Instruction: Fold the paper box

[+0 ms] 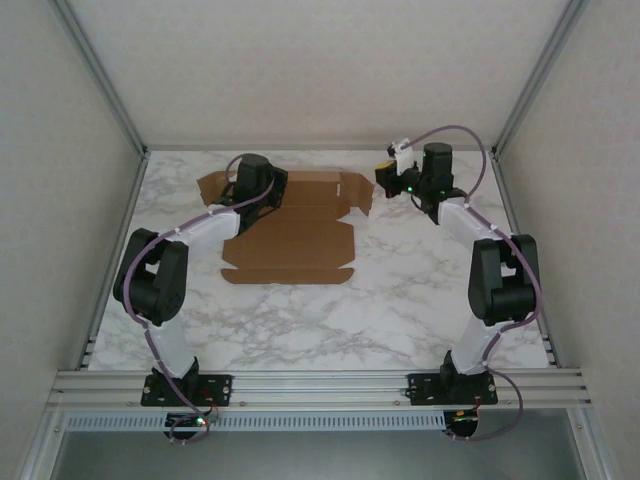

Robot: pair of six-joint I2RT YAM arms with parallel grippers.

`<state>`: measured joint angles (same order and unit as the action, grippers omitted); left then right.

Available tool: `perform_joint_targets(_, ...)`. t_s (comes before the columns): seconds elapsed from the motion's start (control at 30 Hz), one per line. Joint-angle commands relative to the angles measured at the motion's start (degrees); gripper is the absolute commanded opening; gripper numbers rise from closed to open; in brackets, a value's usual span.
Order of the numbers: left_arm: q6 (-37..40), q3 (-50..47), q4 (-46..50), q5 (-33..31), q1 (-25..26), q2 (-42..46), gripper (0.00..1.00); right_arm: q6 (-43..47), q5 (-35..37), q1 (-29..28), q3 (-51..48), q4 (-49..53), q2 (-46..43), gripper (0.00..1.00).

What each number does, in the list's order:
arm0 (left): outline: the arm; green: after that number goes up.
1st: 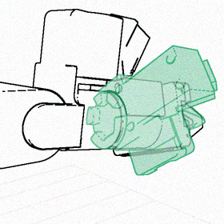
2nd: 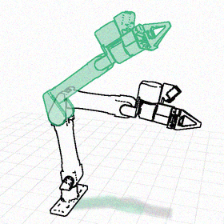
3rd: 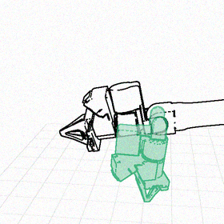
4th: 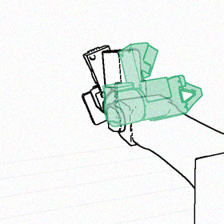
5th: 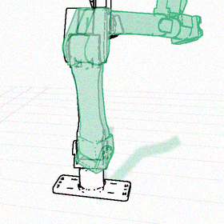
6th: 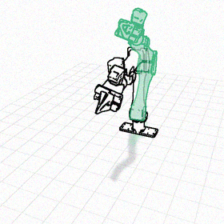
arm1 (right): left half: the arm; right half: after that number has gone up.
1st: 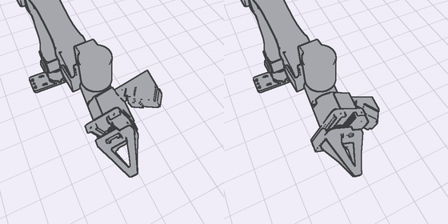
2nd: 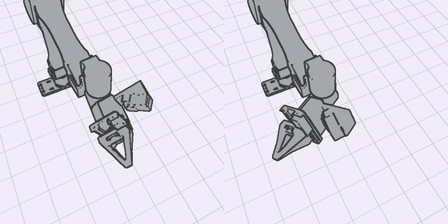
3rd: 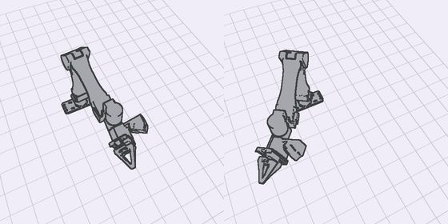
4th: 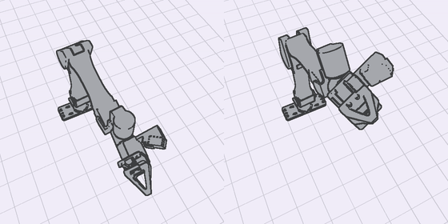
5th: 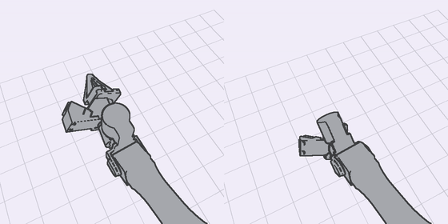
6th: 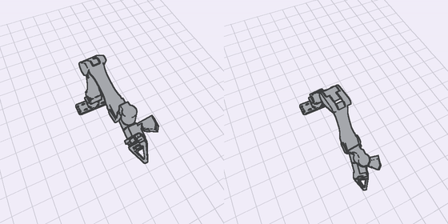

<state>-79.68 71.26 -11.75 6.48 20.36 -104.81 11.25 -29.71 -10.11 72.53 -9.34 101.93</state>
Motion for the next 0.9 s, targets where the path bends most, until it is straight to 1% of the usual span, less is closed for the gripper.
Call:
perform_joint_targets(0.0, 2.16, -0.51, 9.56, -0.16, -0.94, -1.0, 0.0, 5.34, 9.88, 0.34, 7.88, 7.71, 4.56, 0.08)
perform_joint_targets(0.1, 2.16, -0.43, 9.74, -0.15, -1.01, -0.66, 0.0, 11.92, 8.26, 0.3, 12.06, 14.44, 9.59, 0.09)
perform_joint_targets(0.3, 2.07, 0.1, 10.25, 0.0, -1.03, -0.66, 0.0, 19.69, 4.66, -0.67, 12.61, 16.44, 14.34, 0.11)
perform_joint_targets(0.4, 2.19, 0.11, 10.52, 0.02, -1.03, -0.57, 0.0, 23.19, 1.67, -1.21, 13.04, 17.34, 15.69, 0.14)
perform_joint_targets(0.57, 2.34, -0.33, 10.69, -0.15, -1.03, -0.22, 0.0, 23.99, -0.51, -2.52, 13.54, 15.69, 16.72, 0.21)
perform_joint_targets(0.73, 2.42, -0.42, 10.79, -0.15, -1.12, -0.13, 0.0, 24.78, -3.15, -4.42, 13.13, 15.99, 16.33, 0.24)
perform_joint_targets(0.87, 2.51, -0.36, 10.8, -0.15, -1.11, -0.11, 0.0, 25.95, -3.43, -5.96, 11.37, 16.42, 15.08, 0.25)
